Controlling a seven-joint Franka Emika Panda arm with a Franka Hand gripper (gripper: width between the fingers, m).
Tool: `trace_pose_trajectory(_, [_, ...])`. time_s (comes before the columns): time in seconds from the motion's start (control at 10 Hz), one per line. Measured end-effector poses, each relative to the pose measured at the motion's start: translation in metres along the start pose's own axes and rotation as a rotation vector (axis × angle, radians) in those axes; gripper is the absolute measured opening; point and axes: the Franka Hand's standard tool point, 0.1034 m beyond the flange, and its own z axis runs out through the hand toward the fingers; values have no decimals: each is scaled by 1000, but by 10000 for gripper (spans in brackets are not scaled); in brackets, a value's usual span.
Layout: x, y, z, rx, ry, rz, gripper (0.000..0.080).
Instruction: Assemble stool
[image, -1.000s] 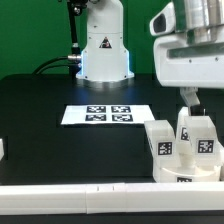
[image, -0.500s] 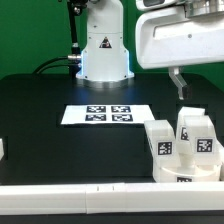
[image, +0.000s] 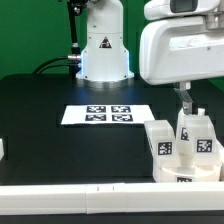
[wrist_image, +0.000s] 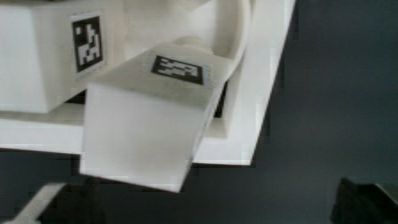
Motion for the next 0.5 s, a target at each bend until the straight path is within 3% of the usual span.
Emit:
trace_pose_trajectory(0.3, [0, 7, 0, -25, -9, -226, 649])
trace_pose_trajectory(0.4, [4, 10, -2, -59, -20, -465, 649])
trace_pose_trajectory(0.5, [4, 9, 3, -72, -47, -596, 649])
